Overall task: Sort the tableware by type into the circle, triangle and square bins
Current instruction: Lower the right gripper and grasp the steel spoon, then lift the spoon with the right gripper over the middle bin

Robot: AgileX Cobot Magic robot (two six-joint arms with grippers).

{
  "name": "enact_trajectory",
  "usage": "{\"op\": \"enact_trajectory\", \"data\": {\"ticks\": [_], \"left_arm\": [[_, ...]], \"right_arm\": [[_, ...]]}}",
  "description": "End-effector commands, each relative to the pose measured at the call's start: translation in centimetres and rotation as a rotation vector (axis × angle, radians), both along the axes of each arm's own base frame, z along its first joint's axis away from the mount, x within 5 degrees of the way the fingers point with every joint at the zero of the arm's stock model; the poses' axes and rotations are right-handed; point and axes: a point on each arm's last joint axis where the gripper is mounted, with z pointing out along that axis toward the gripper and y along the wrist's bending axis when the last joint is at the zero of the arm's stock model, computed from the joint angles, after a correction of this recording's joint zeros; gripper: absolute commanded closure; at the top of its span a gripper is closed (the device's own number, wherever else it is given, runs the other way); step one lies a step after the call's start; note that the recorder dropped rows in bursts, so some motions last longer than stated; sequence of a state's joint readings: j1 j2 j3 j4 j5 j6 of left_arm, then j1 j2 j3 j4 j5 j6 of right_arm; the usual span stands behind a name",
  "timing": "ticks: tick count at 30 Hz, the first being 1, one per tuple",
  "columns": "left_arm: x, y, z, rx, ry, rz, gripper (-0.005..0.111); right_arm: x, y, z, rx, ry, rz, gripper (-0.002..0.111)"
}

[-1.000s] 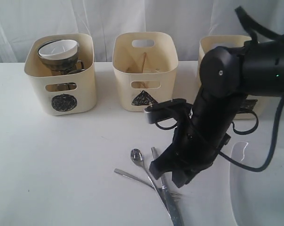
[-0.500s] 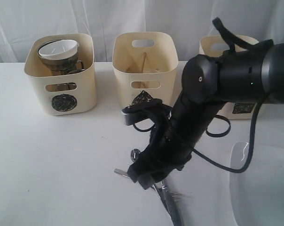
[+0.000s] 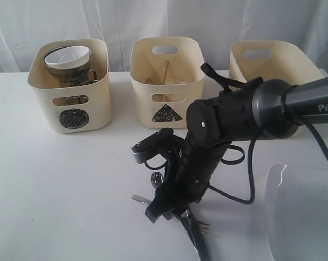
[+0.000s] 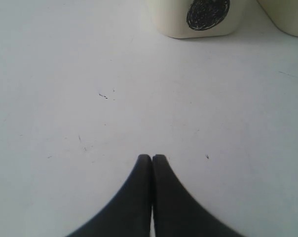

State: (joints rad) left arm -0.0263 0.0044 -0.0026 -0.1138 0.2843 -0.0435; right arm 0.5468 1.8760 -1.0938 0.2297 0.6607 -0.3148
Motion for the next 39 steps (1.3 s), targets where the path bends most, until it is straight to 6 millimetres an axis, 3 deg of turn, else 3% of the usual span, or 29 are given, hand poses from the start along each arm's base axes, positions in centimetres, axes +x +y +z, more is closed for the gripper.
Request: {"op": "enact_trajectory", "data": {"ticks": [1,7,17,23,32,39], "left_arm": [[0.0,0.0,-0.1,-0.006,-0.001,-0.006,0.107],[0.0,0.0,-0.1,-0.006,-0.001,-0.006,0.107],[0.0,0.0,-0.1,-0.006,-0.001,-0.006,0.107],[0.0,0.0,-0.1,-0.006,-0.001,-0.006,0.107],[0.0,0.0,-0.1,-0.006,-0.001,-0.006,0.107],[0.0,0.0,-0.1,-0.006,-0.001,-0.006,0.107]], "right_arm": [[0.4,0.2,-1.1,-0.007,-0.004,-0.005,0.062],[0.4,0.2,-1.5,-0.014,0.010,-0.004,0.065],[0.3,0.2,-1.6,-0.018,0.022,-0.003,0.108],[0.2,0.2,-0.5,0.001,0.002,-0.008,0.108],[0.6,0.5,5.3,0.092,-0.114,-0.036,0.108],[0.9,0.6,5.7,0.110,-0.150,-0.047,0.108]]}}
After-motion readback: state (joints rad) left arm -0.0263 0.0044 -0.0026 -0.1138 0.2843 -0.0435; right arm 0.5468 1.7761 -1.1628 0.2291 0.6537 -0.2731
